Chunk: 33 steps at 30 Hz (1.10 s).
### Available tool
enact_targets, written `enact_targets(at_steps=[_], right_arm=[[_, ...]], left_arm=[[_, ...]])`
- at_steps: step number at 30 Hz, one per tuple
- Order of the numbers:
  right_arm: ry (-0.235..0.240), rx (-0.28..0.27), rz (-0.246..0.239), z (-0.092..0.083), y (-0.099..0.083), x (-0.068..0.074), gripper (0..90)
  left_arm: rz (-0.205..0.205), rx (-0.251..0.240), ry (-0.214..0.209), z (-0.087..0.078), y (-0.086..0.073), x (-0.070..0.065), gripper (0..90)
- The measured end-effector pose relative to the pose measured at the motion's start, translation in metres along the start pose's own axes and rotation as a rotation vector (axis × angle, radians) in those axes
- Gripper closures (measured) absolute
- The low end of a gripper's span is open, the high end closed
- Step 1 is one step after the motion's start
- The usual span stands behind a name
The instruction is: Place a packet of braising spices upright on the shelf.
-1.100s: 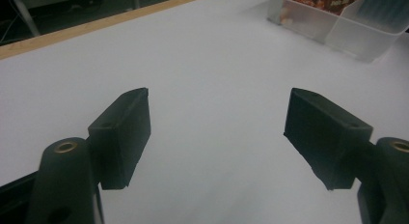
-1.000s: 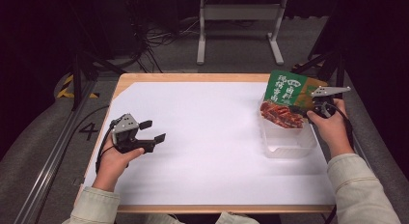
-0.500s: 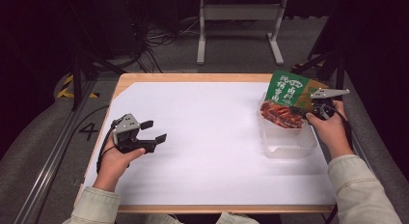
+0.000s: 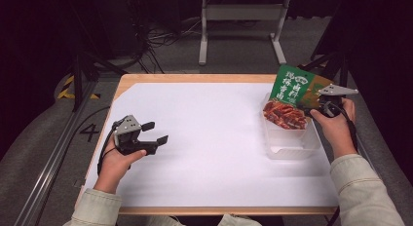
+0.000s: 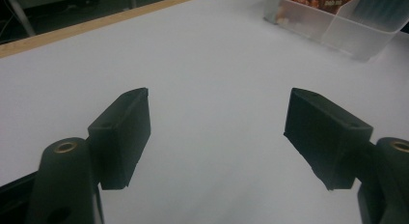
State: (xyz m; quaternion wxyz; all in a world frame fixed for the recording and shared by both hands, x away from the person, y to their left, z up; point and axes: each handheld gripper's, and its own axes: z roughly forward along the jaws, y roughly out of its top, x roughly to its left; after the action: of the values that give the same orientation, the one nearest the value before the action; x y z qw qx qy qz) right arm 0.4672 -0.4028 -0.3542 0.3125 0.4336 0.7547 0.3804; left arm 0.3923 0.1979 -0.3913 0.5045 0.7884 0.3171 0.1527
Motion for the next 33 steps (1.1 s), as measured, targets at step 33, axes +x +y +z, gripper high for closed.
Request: enact_targets(at_steps=[33], right_arm=[[0.002,-0.141,-0.005,-0.079,-0.003,0.01,23.7]], left_arm=[[0.042,-0.024,-0.009,-0.012,0.004,-0.016,25.3]])
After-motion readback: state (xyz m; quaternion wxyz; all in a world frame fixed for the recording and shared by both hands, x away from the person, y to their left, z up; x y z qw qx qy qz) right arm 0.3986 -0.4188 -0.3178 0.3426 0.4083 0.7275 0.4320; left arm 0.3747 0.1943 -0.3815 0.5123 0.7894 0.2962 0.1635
